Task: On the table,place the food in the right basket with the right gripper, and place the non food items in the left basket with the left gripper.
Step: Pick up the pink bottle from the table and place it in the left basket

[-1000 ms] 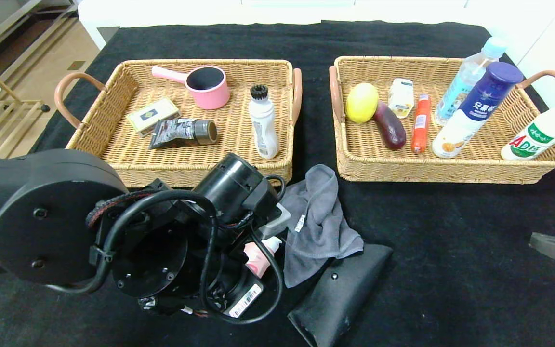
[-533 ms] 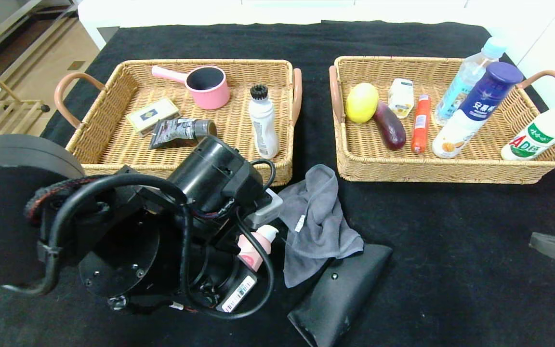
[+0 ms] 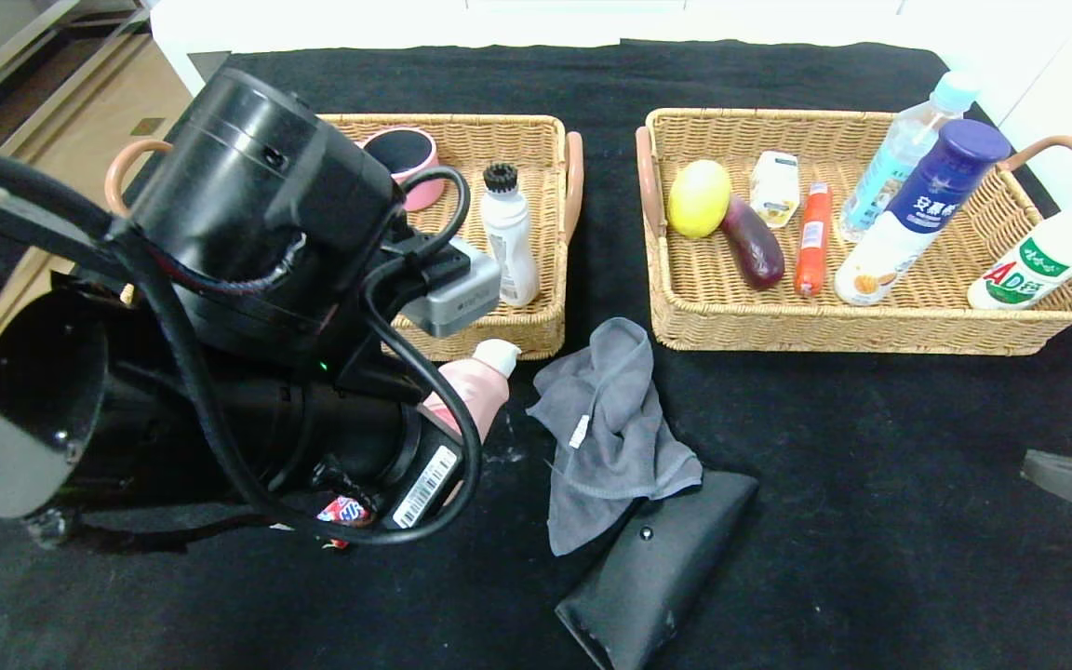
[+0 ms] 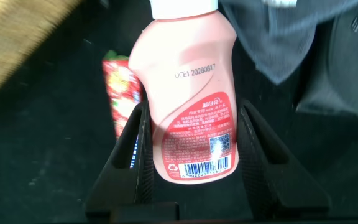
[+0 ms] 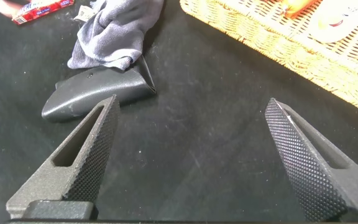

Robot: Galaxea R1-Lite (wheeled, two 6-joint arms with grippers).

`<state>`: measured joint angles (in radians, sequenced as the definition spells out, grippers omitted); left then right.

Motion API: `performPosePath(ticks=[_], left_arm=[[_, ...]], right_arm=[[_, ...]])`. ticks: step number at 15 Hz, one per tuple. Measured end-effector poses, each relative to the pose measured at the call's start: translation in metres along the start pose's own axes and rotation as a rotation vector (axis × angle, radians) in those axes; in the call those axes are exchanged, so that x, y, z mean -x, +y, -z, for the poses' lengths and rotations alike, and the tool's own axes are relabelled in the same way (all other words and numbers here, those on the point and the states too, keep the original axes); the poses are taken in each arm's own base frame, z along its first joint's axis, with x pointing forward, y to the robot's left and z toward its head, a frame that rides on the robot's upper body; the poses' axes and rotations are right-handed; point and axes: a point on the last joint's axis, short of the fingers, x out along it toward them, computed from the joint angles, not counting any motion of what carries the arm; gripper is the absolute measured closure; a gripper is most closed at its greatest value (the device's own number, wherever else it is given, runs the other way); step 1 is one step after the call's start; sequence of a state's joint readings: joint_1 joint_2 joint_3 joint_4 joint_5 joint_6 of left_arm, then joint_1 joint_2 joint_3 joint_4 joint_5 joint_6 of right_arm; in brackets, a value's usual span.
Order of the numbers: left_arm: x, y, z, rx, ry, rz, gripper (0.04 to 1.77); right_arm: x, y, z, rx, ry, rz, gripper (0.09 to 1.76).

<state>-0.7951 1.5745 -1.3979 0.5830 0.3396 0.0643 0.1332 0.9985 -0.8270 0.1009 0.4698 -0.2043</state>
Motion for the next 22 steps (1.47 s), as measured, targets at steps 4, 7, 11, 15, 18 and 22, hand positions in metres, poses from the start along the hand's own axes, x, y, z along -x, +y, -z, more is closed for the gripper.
performPosePath(ticks=[4, 7, 11, 15, 18, 22], left_arm=[[0.017, 0.013, -0.013, 0.039, -0.080, -0.038, 0.96], [0.023, 0.029, -0.021, 0.089, -0.123, -0.076, 0.96], [0.026, 0.061, -0.030, 0.170, -0.160, -0.144, 0.96], [0.026, 0.105, -0.037, 0.266, -0.205, -0.171, 0.96], [0.023, 0.138, -0.037, 0.327, -0.236, -0.197, 0.96], [0.008, 0.182, -0.038, 0.389, -0.326, -0.263, 0.96]], right_arm=[[0.000, 0.000, 0.000, 0.000, 0.000, 0.000, 0.14], [0.000, 0.000, 0.000, 0.000, 0.000, 0.000, 0.14], [0.000, 0.000, 0.000, 0.000, 0.000, 0.001, 0.14], [0.000, 0.000, 0.000, 0.000, 0.000, 0.000, 0.14], [0.000, 0.000, 0.000, -0.001, 0.001, 0.000, 0.14], [-0.001, 0.000, 0.001, 0.000, 0.003, 0.000, 0.14]])
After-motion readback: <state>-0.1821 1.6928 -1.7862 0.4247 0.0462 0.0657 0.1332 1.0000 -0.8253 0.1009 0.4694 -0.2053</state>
